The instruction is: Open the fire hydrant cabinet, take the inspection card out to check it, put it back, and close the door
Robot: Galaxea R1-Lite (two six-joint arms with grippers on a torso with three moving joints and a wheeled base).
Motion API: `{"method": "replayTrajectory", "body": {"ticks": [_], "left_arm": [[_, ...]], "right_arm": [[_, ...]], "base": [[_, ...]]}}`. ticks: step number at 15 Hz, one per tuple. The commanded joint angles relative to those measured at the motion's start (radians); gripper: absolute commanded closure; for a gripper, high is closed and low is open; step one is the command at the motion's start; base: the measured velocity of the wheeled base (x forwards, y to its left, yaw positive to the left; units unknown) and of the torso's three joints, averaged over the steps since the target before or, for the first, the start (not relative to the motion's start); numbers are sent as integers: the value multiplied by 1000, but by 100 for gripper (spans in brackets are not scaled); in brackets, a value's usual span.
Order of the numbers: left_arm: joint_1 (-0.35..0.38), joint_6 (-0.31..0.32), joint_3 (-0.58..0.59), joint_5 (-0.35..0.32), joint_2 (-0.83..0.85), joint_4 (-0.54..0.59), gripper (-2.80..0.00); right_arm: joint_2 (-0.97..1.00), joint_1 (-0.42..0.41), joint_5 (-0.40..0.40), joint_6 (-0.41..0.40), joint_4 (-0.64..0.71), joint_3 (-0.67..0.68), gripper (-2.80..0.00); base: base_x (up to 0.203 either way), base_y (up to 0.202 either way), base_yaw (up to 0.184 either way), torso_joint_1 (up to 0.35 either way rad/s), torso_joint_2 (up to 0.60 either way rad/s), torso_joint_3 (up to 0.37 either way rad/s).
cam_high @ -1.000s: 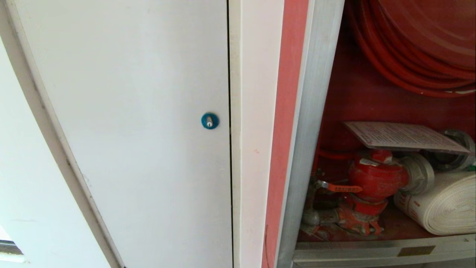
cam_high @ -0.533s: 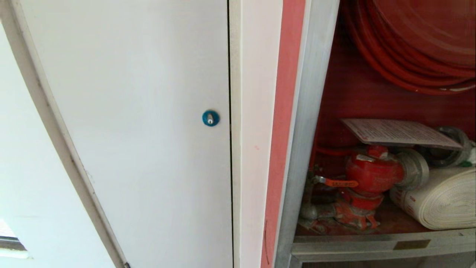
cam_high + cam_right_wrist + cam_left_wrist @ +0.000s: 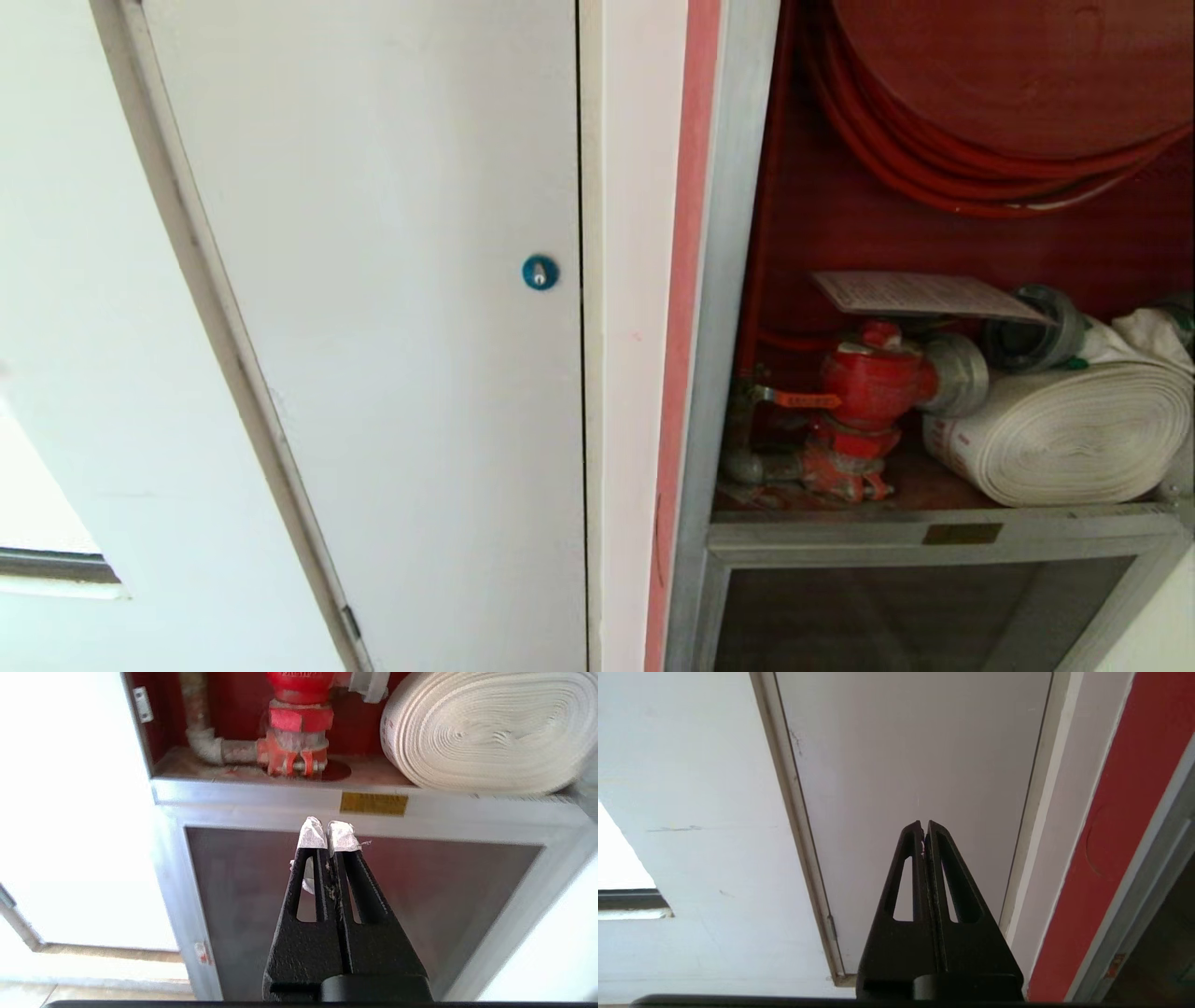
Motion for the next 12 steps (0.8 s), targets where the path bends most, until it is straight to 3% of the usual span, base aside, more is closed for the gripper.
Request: {"method": "replayTrajectory", "body": {"ticks": [1, 12], "left_arm": [[0, 0, 24, 0, 1, 0, 0], [0, 0, 24, 0, 1, 0, 0]], "right_arm": [[1, 0, 0, 0, 0, 0, 0], [1, 0, 0, 0, 0, 0, 0]], "base": [[-199, 0, 2, -1, 2, -2], [-195, 0, 1, 2, 1, 3]]}}
